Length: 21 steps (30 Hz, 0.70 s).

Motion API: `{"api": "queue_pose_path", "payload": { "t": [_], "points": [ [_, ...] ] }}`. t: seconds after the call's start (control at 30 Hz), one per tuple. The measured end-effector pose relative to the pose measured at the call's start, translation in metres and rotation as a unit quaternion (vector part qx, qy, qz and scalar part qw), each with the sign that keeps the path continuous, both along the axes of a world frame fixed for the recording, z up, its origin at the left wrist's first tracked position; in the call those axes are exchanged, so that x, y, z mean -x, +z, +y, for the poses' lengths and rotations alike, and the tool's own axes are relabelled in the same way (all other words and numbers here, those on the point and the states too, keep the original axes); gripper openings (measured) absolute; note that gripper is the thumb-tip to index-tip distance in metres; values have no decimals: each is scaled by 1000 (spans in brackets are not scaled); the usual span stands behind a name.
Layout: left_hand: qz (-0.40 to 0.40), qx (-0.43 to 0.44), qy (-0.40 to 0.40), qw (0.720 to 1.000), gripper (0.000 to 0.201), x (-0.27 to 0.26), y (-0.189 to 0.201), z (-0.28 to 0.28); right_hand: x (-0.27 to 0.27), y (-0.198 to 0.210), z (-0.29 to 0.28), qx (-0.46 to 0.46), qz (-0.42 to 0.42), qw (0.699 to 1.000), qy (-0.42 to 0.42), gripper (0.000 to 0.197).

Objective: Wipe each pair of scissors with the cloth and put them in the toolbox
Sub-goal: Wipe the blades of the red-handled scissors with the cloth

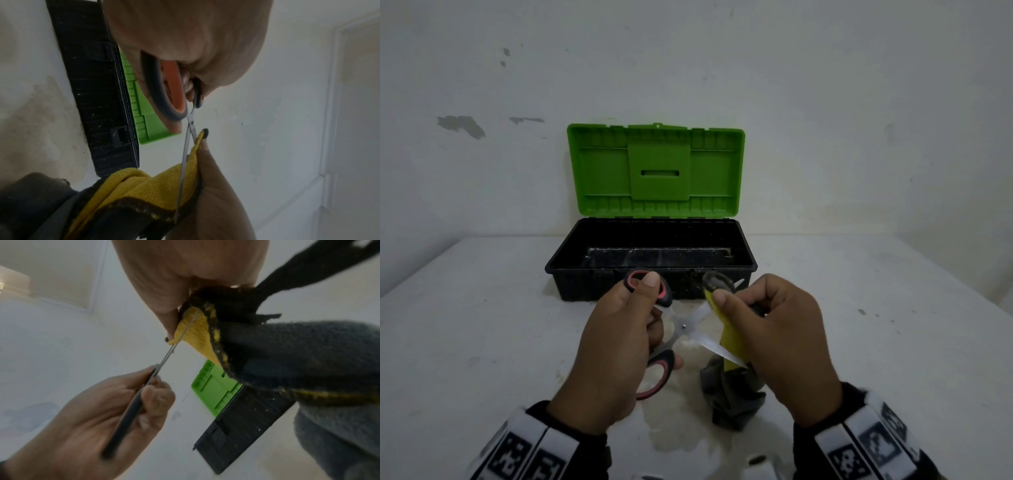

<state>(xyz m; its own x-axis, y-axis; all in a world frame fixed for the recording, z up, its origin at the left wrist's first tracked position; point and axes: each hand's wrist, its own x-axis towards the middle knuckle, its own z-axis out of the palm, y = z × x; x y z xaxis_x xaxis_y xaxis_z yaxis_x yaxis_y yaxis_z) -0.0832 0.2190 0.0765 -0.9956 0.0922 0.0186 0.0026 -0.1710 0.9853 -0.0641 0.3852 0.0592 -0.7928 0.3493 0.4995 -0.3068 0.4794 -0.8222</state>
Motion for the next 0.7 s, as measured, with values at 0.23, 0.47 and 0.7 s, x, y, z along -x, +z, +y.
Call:
{"api": "queue_pose_path", "payload": {
  "t": [0.23, 0.47, 0.7],
  "points": [
    [-9, -5, 4, 1000, 40, -1, -2, 3, -4, 1, 1, 2, -3, 1000, 6, 27],
    [-7, 21, 17, 1000, 48, -4, 1, 8, 9, 7, 21, 33, -6, 999, -37, 30],
    [0, 31, 63, 998, 41, 2, 3, 10, -4, 16, 20, -21, 6, 1000, 14, 23]
  ]
}}
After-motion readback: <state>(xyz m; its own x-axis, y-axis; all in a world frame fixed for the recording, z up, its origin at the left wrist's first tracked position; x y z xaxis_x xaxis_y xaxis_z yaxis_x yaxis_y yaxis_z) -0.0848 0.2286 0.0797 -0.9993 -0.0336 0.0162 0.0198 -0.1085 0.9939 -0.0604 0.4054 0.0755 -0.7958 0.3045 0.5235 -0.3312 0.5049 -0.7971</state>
